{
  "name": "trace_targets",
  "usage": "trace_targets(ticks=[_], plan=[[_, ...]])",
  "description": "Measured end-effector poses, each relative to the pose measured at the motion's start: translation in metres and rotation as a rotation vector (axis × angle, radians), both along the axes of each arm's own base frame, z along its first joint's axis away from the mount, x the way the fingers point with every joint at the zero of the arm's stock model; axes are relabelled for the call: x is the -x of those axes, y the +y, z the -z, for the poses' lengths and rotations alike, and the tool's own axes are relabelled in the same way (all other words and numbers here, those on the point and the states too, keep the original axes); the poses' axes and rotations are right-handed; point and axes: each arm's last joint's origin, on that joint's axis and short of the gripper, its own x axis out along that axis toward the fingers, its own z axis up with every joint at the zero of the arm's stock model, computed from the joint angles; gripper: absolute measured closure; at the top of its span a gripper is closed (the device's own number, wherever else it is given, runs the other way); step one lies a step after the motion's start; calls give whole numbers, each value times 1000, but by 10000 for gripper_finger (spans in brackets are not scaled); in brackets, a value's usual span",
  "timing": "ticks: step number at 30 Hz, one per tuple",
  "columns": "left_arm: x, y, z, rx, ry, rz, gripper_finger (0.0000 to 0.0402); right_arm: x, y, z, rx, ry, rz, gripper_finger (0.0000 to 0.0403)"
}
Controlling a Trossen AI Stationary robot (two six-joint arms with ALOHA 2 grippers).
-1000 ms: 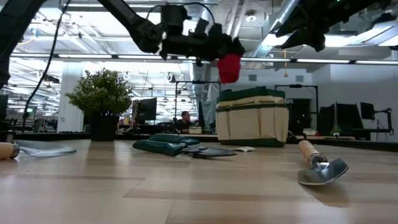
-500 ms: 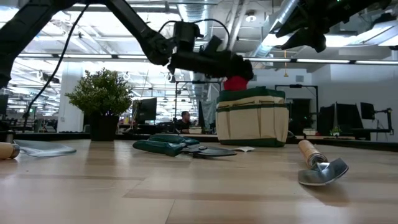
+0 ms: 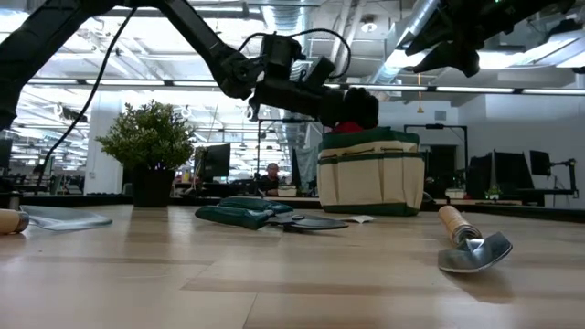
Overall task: Pick & Place Garden tools in Gardening bag
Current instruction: Put the red gloves into the gardening bag, then put the left brown trowel into the gardening bag
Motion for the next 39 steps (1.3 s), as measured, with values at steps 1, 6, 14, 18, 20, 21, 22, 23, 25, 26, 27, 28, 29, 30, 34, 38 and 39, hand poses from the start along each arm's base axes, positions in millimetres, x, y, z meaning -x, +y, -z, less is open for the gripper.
trace_targets(ticks=[1,6,14,18,20,21,22,23,25,26,27,28,29,30,34,38,39], plan=[[0,-1,0,-2,0,1,340,0,0,0,0,0,0,153],[0,0,0,-3,0,-2,323,0,0,0,0,0,0,153],[1,2,-1,-2,0,-7,271,0,0,0,6,1,17,153],[1,2,0,1,4,-15,236,0,0,0,6,1,17,153],[1,3,0,6,6,-29,219,0,0,0,7,1,17,153],[1,3,0,11,5,-33,211,0,0,0,7,1,17,153],[1,3,0,21,3,-32,204,0,0,0,7,2,17,153],[1,3,0,30,2,-31,196,0,0,0,6,2,17,153],[1,3,0,37,0,-30,184,0,0,0,7,2,17,153],[1,2,0,38,-1,-30,179,0,0,0,7,1,17,153],[1,2,0,39,-1,-28,174,0,0,0,6,2,17,153],[1,1,0,40,-2,-26,170,0,0,0,7,2,17,153],[1,1,-1,46,-4,-28,167,0,0,0,7,1,17,153],[2,0,-3,65,-2,-34,165,0,0,0,7,2,17,153],[9,-1,-15,114,-29,-47,158,0,0,0,7,2,17,153],[25,-6,-40,131,-50,-49,159,0,0,0,7,1,17,153],[30,-9,-48,132,-48,-48,159,0,0,0,7,2,16,153]])
